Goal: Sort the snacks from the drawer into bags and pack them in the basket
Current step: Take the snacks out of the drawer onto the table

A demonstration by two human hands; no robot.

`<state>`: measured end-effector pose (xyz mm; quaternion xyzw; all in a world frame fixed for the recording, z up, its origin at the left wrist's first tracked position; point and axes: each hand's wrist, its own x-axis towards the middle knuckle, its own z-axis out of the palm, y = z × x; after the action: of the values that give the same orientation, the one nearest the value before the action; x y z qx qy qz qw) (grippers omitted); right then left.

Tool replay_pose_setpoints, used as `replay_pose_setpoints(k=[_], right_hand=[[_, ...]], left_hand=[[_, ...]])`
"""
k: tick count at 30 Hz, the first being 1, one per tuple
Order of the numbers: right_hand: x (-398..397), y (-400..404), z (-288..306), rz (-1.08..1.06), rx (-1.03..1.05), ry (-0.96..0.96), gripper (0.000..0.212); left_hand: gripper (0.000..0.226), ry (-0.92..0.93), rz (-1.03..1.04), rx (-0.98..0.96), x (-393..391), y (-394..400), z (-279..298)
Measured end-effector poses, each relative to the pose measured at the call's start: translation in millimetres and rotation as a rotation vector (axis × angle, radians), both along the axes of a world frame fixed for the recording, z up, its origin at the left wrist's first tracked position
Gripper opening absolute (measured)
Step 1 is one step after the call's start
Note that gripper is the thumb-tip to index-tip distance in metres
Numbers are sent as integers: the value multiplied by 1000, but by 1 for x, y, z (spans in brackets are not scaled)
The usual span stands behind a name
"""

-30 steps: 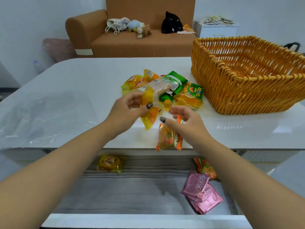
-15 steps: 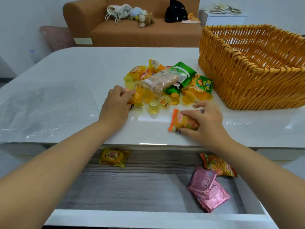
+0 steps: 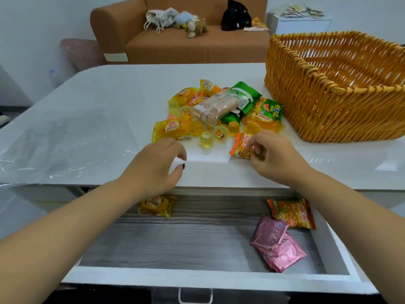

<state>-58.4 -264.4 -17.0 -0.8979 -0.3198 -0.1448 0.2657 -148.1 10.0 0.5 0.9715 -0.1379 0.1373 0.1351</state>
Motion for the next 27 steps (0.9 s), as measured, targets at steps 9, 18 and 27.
replay_pose_setpoints(k=[9,18,27], right_hand=[[-42,-8,19,152,-145,239,22],[-98,-62,-64,165,-822,656,60],[-104,-62,-91,161,-1001,578,94]], left_hand=[[26,452,-113,36,-62,-22,-4],[65,650,-233,232,-73,-60,-58],[89,745,-249,298,-75,-66,-77]])
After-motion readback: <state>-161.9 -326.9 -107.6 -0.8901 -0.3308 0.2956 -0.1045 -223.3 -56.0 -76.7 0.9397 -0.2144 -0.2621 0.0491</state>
